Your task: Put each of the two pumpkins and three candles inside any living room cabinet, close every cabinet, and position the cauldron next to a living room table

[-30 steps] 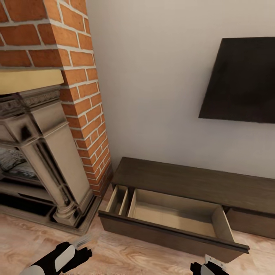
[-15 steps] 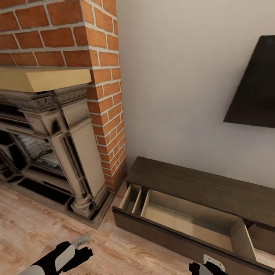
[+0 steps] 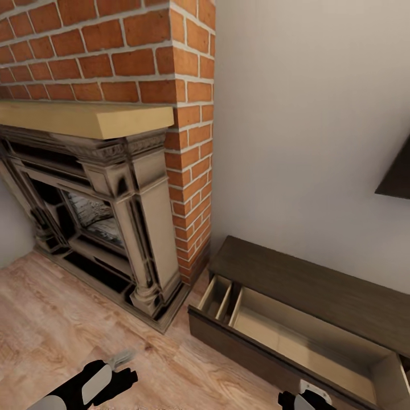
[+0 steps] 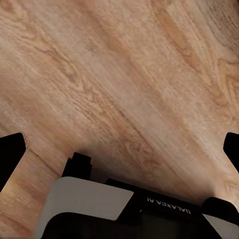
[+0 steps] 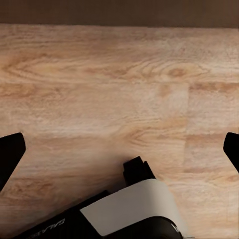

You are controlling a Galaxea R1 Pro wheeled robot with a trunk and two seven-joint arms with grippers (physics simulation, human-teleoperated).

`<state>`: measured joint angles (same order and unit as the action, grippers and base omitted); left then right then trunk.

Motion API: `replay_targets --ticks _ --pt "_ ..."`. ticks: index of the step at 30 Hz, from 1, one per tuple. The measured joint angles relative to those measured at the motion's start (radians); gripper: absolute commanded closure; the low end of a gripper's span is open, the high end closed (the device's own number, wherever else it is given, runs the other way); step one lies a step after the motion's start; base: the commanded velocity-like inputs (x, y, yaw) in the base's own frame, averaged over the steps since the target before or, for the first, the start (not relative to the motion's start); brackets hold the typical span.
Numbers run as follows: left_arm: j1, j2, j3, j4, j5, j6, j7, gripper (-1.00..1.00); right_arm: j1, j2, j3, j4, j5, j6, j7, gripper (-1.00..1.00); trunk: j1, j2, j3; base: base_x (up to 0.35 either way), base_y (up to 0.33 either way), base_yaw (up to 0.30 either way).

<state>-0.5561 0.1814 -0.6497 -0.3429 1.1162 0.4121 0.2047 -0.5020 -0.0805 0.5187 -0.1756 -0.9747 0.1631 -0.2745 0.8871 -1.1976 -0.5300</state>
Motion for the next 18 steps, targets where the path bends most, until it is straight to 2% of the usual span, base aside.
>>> replay_targets --ticks 7,15,18 --pt "0.000 0.001 0.000 0.003 -0.001 0.000 0.000 -1.00 0.000 0.019 0.000 0.000 0.046 0.081 0.007 -1.00 -0.027 0.049 0.022 0.000 0.000 0.291" --pt "0.000 0.004 0.000 0.004 0.001 0.001 0.000 -1.00 0.000 0.022 0.000 0.000 0.052 0.092 0.007 -1.00 -0.058 0.105 0.046 0.000 0.000 0.291" --pt "0.000 0.006 0.001 0.004 0.001 0.001 0.000 -1.00 -0.001 0.022 0.000 0.000 0.053 0.092 0.007 -1.00 -0.058 0.105 0.045 0.000 0.000 0.291"
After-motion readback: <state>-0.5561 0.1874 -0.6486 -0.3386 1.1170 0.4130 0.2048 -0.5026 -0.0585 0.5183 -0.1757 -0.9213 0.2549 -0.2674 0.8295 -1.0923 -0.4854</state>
